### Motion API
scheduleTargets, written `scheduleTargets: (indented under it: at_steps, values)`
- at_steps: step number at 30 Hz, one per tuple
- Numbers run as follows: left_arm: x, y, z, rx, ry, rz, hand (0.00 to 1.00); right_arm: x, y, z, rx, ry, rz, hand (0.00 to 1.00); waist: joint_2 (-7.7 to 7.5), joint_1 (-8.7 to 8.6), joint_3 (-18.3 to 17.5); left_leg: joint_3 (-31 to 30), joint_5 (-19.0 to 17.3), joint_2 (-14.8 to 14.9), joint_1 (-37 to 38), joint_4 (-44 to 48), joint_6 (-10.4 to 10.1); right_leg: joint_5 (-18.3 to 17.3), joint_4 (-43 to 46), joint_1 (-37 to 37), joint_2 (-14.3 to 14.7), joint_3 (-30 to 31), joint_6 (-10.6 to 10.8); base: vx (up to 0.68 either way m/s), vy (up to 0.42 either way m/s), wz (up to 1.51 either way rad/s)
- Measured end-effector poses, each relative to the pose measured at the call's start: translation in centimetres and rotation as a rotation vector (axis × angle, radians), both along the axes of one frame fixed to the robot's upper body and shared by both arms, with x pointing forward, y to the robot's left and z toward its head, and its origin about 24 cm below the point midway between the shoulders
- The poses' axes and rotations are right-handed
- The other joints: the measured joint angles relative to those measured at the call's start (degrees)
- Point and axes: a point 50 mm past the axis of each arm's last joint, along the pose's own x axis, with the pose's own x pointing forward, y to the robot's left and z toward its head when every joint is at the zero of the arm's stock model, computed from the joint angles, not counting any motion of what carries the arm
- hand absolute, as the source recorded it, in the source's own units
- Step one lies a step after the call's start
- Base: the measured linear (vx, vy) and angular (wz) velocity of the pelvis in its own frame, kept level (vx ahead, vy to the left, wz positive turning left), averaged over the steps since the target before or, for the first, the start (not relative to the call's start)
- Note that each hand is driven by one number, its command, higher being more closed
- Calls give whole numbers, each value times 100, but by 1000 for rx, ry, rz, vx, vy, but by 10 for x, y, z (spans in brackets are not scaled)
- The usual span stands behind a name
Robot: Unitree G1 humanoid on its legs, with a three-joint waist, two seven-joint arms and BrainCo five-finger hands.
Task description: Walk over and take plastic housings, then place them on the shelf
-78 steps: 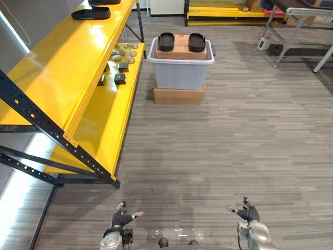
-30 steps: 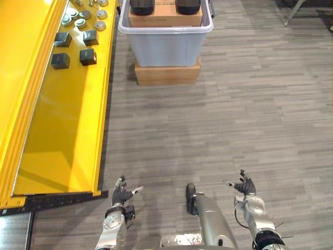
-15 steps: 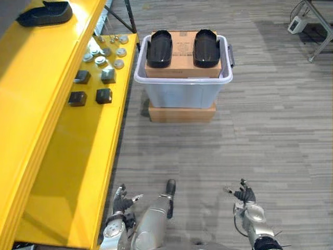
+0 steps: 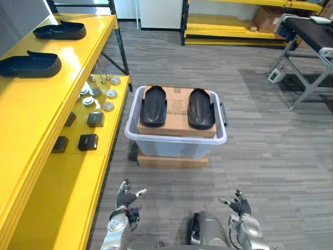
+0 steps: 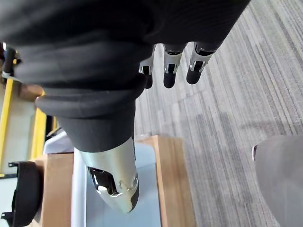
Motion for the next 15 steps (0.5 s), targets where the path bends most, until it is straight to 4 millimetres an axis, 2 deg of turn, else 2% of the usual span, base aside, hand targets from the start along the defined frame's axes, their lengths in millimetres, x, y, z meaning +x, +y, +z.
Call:
scheduleTargets:
  at_steps: [1, 2, 3, 4, 5, 6, 7, 8, 9, 10, 12, 13, 14, 15]
  values:
    - [-2, 2, -2, 7, 12, 1, 0, -3, -1, -3, 0, 19, -1, 0, -16, -11, -16, -122, -113, 30, 60, 1, -182, 604, -410, 74, 55, 54, -27, 536, -270, 70]
    - [-6, 4, -4, 9, 27, 4, 0, -9, -2, -7, 1, 49, -4, 0, -12, 0, -61, -255, -227, 99, 145, 21, -355, 1134, -463, 156, 112, 94, -251, 361, -221, 56]
    - [-10, 2, -8, 2, 48, 9, 0, -12, -5, -10, -4, 76, -4, 0, 120, 29, -145, -341, -259, 272, 176, 116, -409, 998, -382, 183, 219, -14, -378, 479, -273, 53]
    - [-14, -1, -10, -12, 58, 22, 0, -9, -4, -9, -1, 69, -1, 0, 208, 27, -160, -389, -219, 403, -40, 684, -477, 857, -441, 375, 318, -233, -505, 468, -276, 50]
    - [-16, 1, -11, -15, 62, 37, 0, -9, -3, -8, -1, 61, -1, 0, 267, -10, -149, -343, -119, 490, -340, 1475, -643, 767, -551, 588, 415, -377, -569, 543, -323, 57]
    - [-17, -1, -11, -31, 60, 61, 0, -6, -2, -4, -6, 39, 7, 0, 333, 36, -148, -168, 348, 616, -936, 2826, -993, 698, -788, 960, 574, -507, -673, 420, -262, 41]
    - [-17, -2, -11, -37, 60, 64, 0, -2, -1, -2, -7, 24, 16, 0, 333, 71, -147, -66, 340, 777, -1189, 3359, -1025, 681, -908, 1146, 642, -530, -721, 388, -201, 13]
    - [-17, -3, -11, -42, 59, 63, 0, 1, 2, 0, 0, 5, 14, 0, 303, 171, -148, 162, 287, 950, -1490, 3816, -958, 652, -1098, 1447, 731, -547, -787, 399, -200, 1]
    - [-16, -8, -12, -56, 60, 52, 0, 5, 1, 3, 1, -25, 6, 0, 234, 199, -167, 352, 204, 1040, -1705, 3652, -823, 659, -1319, 1743, 729, -584, -800, 378, -184, 1]
    - [-16, -10, -12, -61, 58, 49, 0, 6, 0, 4, 2, -32, -1, 0, 214, 194, -169, 447, 165, 1064, -1759, 3413, -780, 660, -1407, 1851, 709, -587, -800, 330, -138, 7]
    - [-14, -14, -11, -68, 54, 32, 0, 4, -9, 5, -1, -35, -45, 0, 255, 175, -197, 466, 168, 1083, -1793, 1813, -824, 655, -1662, 2084, 684, -576, -770, 222, -10, -5]
    - [-13, -15, -11, -69, 52, 32, 0, 3, -11, 4, -4, -29, -52, 0, 297, 172, -215, 414, 255, 1083, -1755, 1337, -886, 639, -1680, 2087, 692, -577, -736, 188, 74, -10]
    - [-14, -16, -12, -72, 60, 32, 0, -2, -18, 2, -9, -12, -70, 0, 488, 147, -274, 304, 813, 1083, -1683, 571, -867, 606, -1698, 2104, 766, -538, -676, 178, 128, -12]
    - [-16, -14, -15, -68, 74, 32, 0, -9, -21, -2, -4, 20, -97, 0, 537, 157, -285, 255, 899, 1090, -1558, 330, -878, 564, -1715, 2157, 772, -462, -592, 168, 130, -8]
